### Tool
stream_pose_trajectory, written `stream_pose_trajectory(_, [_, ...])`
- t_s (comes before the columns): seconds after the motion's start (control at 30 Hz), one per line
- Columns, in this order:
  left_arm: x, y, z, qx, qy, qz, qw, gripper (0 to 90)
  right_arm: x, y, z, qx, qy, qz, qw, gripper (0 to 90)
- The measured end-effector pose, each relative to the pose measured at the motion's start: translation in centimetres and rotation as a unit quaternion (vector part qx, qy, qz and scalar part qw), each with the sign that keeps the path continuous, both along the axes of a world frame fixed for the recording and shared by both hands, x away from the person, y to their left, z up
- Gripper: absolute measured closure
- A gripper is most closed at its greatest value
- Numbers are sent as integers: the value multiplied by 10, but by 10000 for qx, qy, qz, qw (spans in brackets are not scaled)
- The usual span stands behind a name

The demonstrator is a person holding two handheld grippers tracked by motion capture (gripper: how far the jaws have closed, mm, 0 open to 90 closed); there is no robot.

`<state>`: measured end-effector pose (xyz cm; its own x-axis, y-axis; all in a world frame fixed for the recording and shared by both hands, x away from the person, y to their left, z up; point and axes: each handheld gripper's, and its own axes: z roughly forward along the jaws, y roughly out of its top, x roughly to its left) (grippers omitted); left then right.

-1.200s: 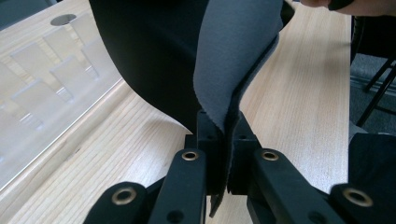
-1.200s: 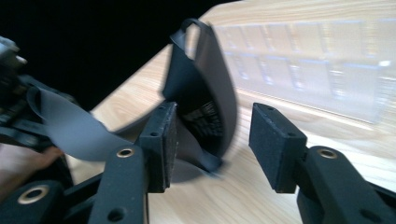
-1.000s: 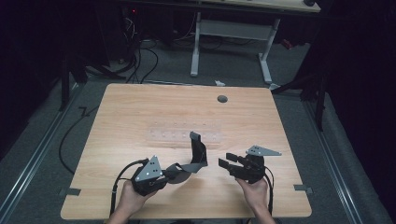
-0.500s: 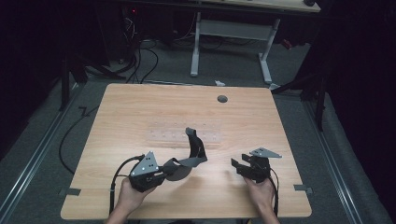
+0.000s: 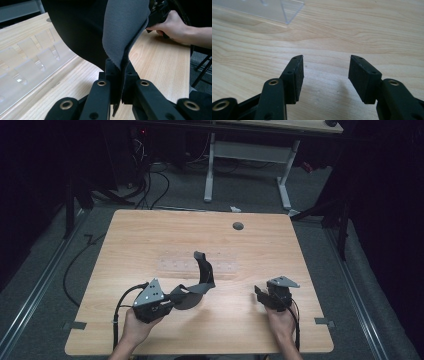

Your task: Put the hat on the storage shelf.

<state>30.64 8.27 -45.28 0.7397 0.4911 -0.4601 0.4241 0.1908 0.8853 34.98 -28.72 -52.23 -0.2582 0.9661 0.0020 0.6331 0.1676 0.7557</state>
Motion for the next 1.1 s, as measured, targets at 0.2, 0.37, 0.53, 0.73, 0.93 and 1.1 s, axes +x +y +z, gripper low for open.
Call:
stream_pose_trajectory(0.2, [3,2,4,20,20,100,9999,867,6,-4,-7,-115,151,-131,9997,443])
stream_pose_trajectory(0.37, [7,4,8,20,51,203,9998,867,6,-5,-8,-124,156,-104,9997,417])
stream_pose_trajectory(0.53, [11,7,13,-85,105,306,9994,866,6,-3,-8,-155,170,-72,9997,398])
stream_pose_trajectory(0.73, [12,9,20,1,70,368,9993,867,6,-3,-8,-151,170,-78,9997,397])
stream_pose_trajectory(0.93, [17,11,26,-75,61,497,9987,866,6,-3,-8,-141,170,-78,9997,396])
stream_pose_trajectory(1.1, [22,14,31,-178,51,554,9983,866,6,-3,-9,-154,157,-62,9997,394])
